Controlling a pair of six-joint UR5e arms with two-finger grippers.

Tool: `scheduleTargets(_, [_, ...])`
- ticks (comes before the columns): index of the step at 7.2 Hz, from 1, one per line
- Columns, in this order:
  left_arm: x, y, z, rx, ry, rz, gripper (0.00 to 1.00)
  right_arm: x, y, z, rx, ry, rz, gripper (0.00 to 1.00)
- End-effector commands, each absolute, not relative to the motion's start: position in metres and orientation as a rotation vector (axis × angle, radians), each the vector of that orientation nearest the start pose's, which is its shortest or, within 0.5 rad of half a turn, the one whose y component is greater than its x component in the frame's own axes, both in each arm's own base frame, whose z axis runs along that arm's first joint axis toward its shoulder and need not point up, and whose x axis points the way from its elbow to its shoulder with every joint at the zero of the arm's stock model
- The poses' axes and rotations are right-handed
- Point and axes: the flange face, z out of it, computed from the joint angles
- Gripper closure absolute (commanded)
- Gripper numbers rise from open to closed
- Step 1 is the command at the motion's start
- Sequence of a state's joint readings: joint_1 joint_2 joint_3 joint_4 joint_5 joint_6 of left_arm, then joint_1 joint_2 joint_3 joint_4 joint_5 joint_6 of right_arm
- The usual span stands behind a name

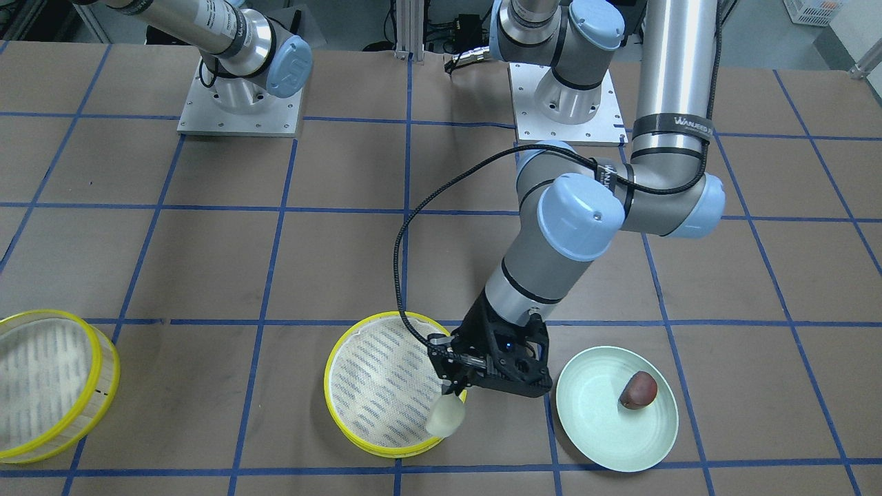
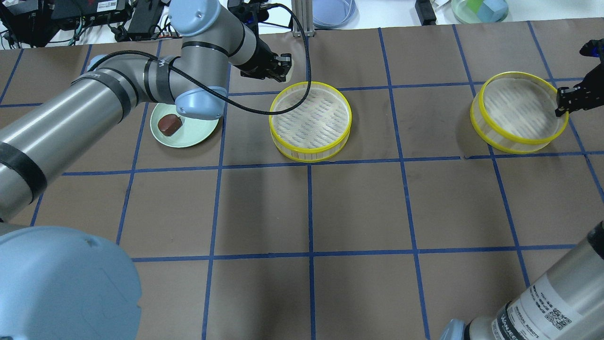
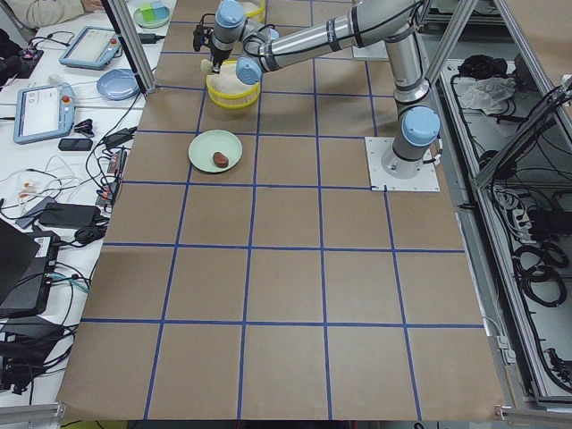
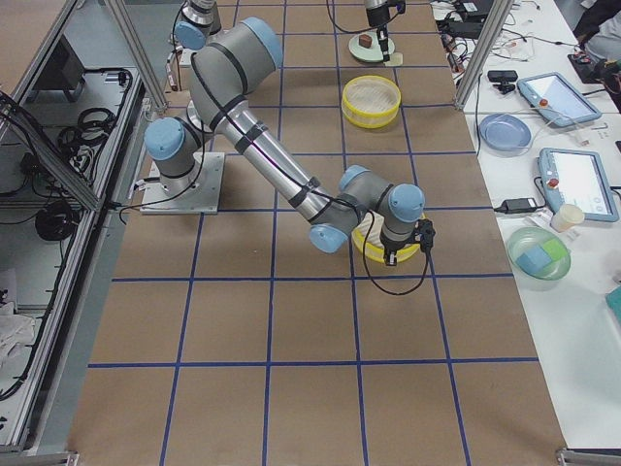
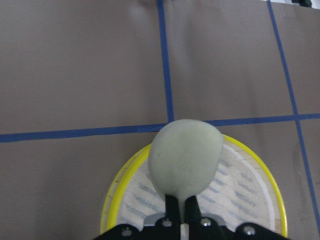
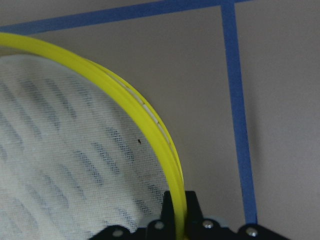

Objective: Stack buns with steamer

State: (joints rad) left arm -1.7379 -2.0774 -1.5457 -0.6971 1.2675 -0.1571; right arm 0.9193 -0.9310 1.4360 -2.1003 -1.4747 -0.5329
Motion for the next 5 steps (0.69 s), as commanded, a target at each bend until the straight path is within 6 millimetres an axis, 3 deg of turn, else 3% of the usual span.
scheduleTargets(1, [-0.285, -0.628, 0.251, 0.151, 3.455, -0.431, 1.00, -0.309, -0.643, 0.218, 0.187, 3.072, -0.112, 0.97])
scheduleTargets(2, [-0.280, -0.618, 0.227, 0.130, 3.435, -0.352, 0.93, -0.307, -0.643, 0.227, 0.187, 3.078, -0.124, 0.97])
scheduleTargets(3, [-0.278, -0.614, 0.220, 0.124, 3.415, -0.329, 0.86, -0.295, -0.645, 0.248, 0.165, 3.093, -0.148, 0.98])
scheduleTargets(5, [-0.275, -0.614, 0.223, 0.081, 3.388, -0.315, 0.00, -0.248, -0.645, 0.311, 0.162, 3.172, -0.159, 1.00])
